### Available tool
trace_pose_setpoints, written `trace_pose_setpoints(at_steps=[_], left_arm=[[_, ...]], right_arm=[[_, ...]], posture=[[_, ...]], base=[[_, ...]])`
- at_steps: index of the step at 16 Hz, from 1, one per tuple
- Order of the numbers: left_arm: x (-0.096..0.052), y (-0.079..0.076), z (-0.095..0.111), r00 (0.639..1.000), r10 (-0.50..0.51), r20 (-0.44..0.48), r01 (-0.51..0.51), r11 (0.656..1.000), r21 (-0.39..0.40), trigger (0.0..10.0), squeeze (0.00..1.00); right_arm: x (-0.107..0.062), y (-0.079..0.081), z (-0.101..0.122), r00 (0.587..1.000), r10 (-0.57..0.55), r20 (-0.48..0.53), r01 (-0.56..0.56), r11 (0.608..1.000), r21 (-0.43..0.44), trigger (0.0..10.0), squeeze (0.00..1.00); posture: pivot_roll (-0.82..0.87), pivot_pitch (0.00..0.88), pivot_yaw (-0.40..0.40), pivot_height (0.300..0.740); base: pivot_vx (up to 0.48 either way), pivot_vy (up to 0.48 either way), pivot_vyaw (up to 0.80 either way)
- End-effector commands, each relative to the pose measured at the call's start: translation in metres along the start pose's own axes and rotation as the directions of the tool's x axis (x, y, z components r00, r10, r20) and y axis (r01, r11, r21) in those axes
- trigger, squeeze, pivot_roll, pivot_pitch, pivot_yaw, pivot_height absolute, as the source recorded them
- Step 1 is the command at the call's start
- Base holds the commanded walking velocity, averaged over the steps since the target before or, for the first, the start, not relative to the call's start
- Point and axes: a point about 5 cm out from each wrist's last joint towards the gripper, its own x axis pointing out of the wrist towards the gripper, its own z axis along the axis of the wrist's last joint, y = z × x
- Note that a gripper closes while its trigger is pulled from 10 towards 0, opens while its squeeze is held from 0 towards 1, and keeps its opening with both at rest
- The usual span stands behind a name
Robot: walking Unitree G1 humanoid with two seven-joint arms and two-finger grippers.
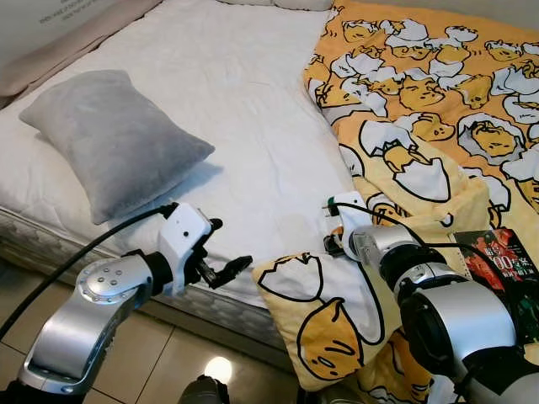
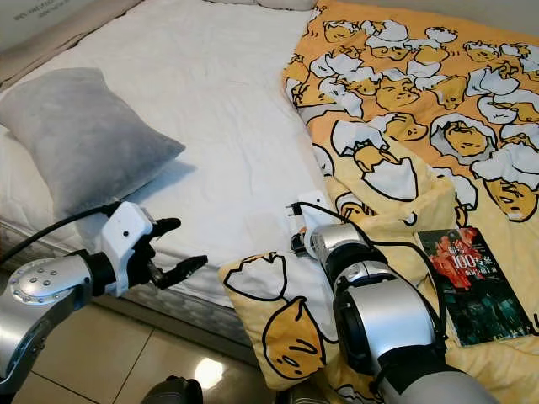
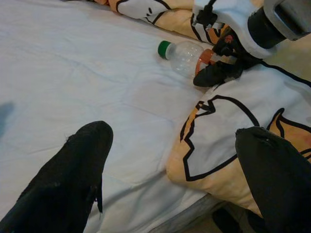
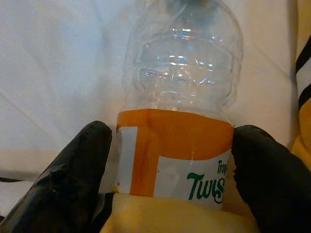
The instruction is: Clean up the room
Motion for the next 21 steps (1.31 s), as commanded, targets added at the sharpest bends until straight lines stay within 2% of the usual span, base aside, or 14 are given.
trace_pose_setpoints(at_steps=[1,7,12,13,16,17,19,21], left_arm=[[-0.001,-0.003,0.000,1.000,-0.008,-0.011,0.008,1.000,0.014,10.0,0.00],[0.000,-0.002,0.001,1.000,-0.016,-0.012,0.017,1.000,0.027,10.0,0.00],[0.003,-0.001,0.000,1.000,-0.014,-0.013,0.015,0.999,0.035,10.0,0.00],[0.004,0.000,0.000,1.000,-0.007,-0.011,0.008,0.999,0.038,10.0,0.00],[0.005,0.002,0.001,1.000,0.000,-0.007,0.001,0.999,0.045,10.0,0.00],[0.005,0.004,0.001,1.000,0.007,-0.004,-0.007,0.999,0.053,10.0,0.00],[0.006,0.006,0.002,1.000,0.015,0.000,-0.015,0.998,0.065,10.0,0.00],[0.007,0.006,0.002,1.000,0.018,0.002,-0.018,0.997,0.073,10.0,0.00]], right_arm=[[0.002,0.000,-0.007,1.000,0.007,-0.027,-0.007,1.000,0.013,0.0,0.00],[0.001,0.002,-0.002,1.000,0.014,0.007,-0.014,1.000,0.019,0.0,0.00],[-0.002,0.003,0.019,0.985,0.033,0.172,-0.039,0.999,0.031,0.0,0.00],[-0.005,0.003,0.028,0.971,0.035,0.238,-0.046,0.998,0.041,0.0,0.00],[-0.009,0.003,0.041,0.945,0.036,0.326,-0.078,0.990,0.117,0.0,0.00],[-0.014,0.003,0.053,0.917,0.037,0.396,-0.106,0.982,0.154,0.0,0.00],[-0.023,0.002,0.072,0.861,0.030,0.508,-0.133,0.977,0.168,0.0,0.00],[-0.026,0.001,0.078,0.835,0.023,0.549,-0.144,0.974,0.177,0.0,0.00]], posture=[[0.12,0.122,-0.034,0.740],[0.12,0.113,-0.036,0.740],[0.11,0.101,-0.038,0.740],[0.11,0.096,-0.038,0.740],[0.10,0.085,-0.035,0.740],[0.10,0.072,-0.030,0.740],[0.10,0.062,-0.024,0.740],[0.10,0.059,-0.025,0.740]], base=[[0.000,0.000,0.00],[0.000,0.000,0.00],[0.000,0.000,0.00],[0.000,0.000,0.00],[0.000,0.000,0.00],[0.000,0.000,0.00],[0.000,0.000,0.00],[0.000,0.000,0.00]])
